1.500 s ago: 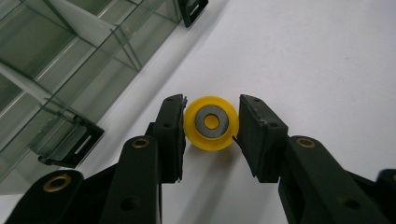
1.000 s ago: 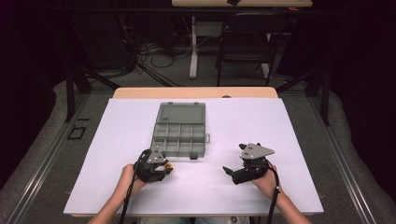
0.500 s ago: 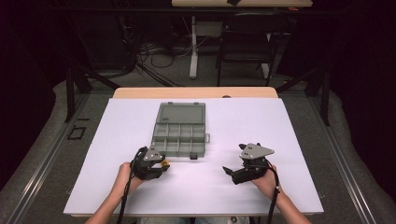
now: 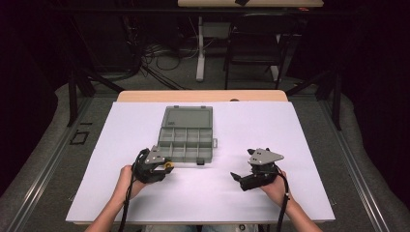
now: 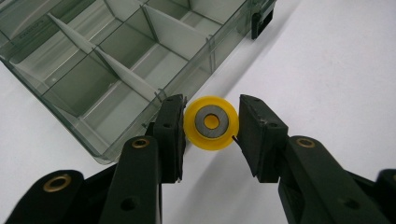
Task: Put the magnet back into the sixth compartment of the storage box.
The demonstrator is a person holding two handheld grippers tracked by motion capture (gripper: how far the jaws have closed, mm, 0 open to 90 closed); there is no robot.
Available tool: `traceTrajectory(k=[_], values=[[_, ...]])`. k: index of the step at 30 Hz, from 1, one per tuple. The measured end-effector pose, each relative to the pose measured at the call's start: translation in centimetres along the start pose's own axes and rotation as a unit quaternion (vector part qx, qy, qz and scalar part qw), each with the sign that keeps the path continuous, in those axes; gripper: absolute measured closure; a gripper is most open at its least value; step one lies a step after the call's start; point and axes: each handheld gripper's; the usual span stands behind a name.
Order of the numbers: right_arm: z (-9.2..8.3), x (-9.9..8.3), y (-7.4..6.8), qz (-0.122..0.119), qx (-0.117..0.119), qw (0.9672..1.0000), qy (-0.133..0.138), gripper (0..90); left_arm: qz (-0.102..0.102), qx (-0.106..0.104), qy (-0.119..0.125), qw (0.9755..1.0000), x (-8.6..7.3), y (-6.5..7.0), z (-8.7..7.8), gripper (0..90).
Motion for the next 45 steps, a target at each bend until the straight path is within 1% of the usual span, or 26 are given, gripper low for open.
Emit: traceTrajectory(k=[7,12,18,20,27,31,35,42,45], values=[[0.0,0.0,0.0,0.000,0.000,1.0000,-0.001,0.5,0.005,-0.001,0.006,1.0000,0.4,0.2,0.0,62.2],[0.1,0.0,0.0,0.000,0.001,1.0000,-0.002,0.5,0.011,0.000,0.009,0.9999,0.9,0.1,-0.1,62.2],[0.1,0.0,-0.1,-0.002,0.001,1.0000,-0.001,0.5,0.017,0.008,0.016,0.9997,1.6,-0.1,-0.2,62.2],[0.1,0.0,-0.1,-0.002,0.001,1.0000,-0.001,0.5,0.022,0.014,0.019,0.9995,1.8,-0.1,-0.2,62.2],[0.1,0.0,-0.1,-0.001,-0.001,1.0000,0.000,0.6,0.031,0.020,0.028,0.9990,2.7,-0.2,-0.3,62.2],[0.1,0.0,-0.1,-0.002,0.000,1.0000,0.001,0.5,0.034,0.019,0.032,0.9987,3.4,-0.1,-0.1,62.2],[0.0,0.0,-0.2,-0.002,-0.002,1.0000,0.003,0.5,0.041,0.021,0.029,0.9985,3.7,0.1,0.0,62.2],[-0.1,0.1,-0.2,-0.004,-0.003,1.0000,0.002,0.5,0.045,0.029,0.030,0.9982,4.5,-0.3,0.0,62.2],[-0.2,0.1,-0.2,-0.004,-0.005,1.0000,0.003,0.5,0.043,0.031,0.035,0.9980,4.9,-0.6,0.0,62.2]])
Point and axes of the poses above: each handheld gripper's, and its own axes: z roughly forward along the jaws, x roughly out of its top, y roughly to its right, and after that the axes turned 14 degrees about y, right-handed
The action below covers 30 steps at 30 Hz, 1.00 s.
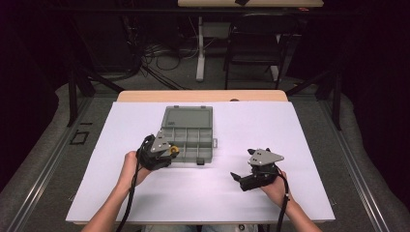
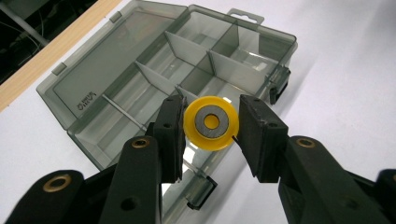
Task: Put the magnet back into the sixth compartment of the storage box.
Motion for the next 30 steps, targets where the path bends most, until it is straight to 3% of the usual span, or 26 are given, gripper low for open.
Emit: traceTrajectory(k=[14,22,30], values=[[-0.1,0.0,0.0,-0.001,-0.004,1.0000,0.000,0.8,0.001,0.003,0.000,1.0000,1.0,-0.9,1.7,62.2],[-0.1,0.0,0.1,-0.001,-0.004,1.0000,-0.001,0.8,-0.009,0.000,-0.004,1.0000,1.1,-1.7,2.9,62.2],[-0.1,-0.1,0.2,0.001,-0.006,1.0000,-0.003,0.8,-0.015,0.005,-0.018,0.9997,0.7,-2.5,4.3,62.2]])
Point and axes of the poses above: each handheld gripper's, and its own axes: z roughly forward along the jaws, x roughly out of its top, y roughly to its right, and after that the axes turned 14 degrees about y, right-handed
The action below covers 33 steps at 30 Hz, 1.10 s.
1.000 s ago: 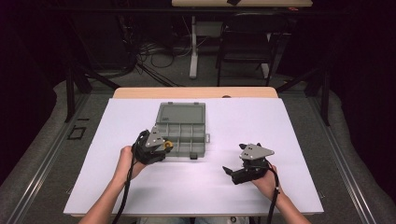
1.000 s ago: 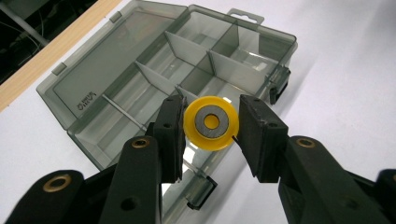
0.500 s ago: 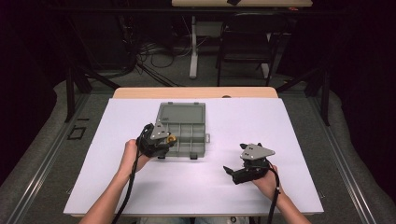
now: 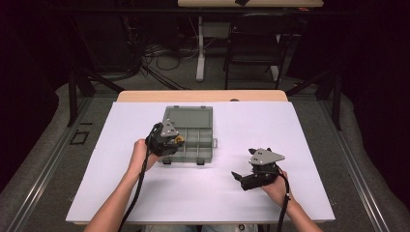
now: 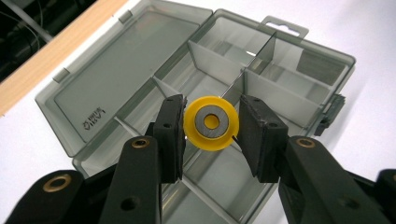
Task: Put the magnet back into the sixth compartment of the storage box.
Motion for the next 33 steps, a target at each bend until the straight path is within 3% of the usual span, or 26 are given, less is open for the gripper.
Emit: traceTrajectory(k=[8,18,27,33], values=[[0.0,0.0,0.0,-0.002,0.002,1.0000,0.001,0.8,-0.020,0.007,-0.020,0.9996,-0.9,-0.4,0.7,62.1],[0.1,0.0,0.0,-0.002,0.004,1.0000,-0.001,0.9,-0.022,0.004,-0.041,0.9989,-1.9,0.1,1.4,61.8],[0.1,-0.1,0.1,-0.001,0.002,1.0000,-0.002,0.9,-0.026,0.000,-0.042,0.9988,-2.3,0.1,1.5,60.6],[0.1,0.0,0.0,-0.003,0.004,1.0000,0.000,0.9,-0.034,0.003,-0.020,0.9992,-2.0,0.1,1.0,37.2]])
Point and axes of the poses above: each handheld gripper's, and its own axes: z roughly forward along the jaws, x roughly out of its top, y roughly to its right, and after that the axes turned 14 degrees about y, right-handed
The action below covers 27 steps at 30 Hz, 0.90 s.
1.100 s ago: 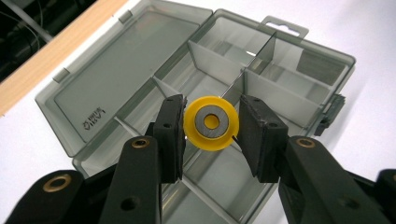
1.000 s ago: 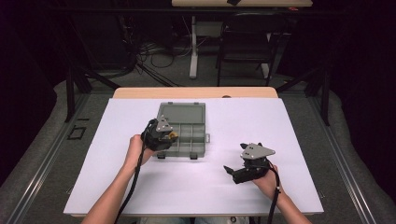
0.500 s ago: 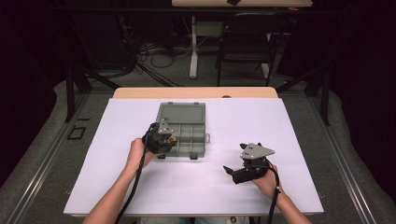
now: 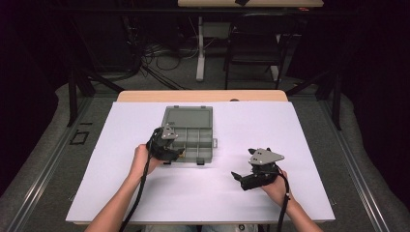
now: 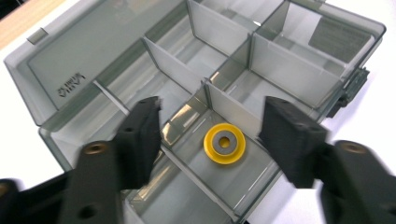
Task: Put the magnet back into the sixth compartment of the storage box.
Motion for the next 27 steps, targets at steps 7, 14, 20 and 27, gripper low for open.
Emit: traceTrajectory(k=[7,14,20,27], values=[[0.1,0.0,-0.1,0.000,0.001,1.0000,0.000,0.9,-0.015,0.029,0.017,0.9993,-0.1,-0.7,-0.6,22.2],[0.2,0.0,-0.1,0.001,0.003,1.0000,-0.001,0.9,-0.023,0.046,0.023,0.9984,-0.2,-1.2,-0.9,11.1],[0.2,0.0,-0.2,-0.001,0.002,1.0000,-0.001,0.9,-0.029,0.051,0.028,0.9979,-0.3,-1.4,-1.2,4.8],[0.3,0.0,-0.1,-0.001,0.003,1.0000,-0.001,0.9,-0.046,0.031,0.042,0.9976,-0.6,-2.0,-1.3,0.3]])
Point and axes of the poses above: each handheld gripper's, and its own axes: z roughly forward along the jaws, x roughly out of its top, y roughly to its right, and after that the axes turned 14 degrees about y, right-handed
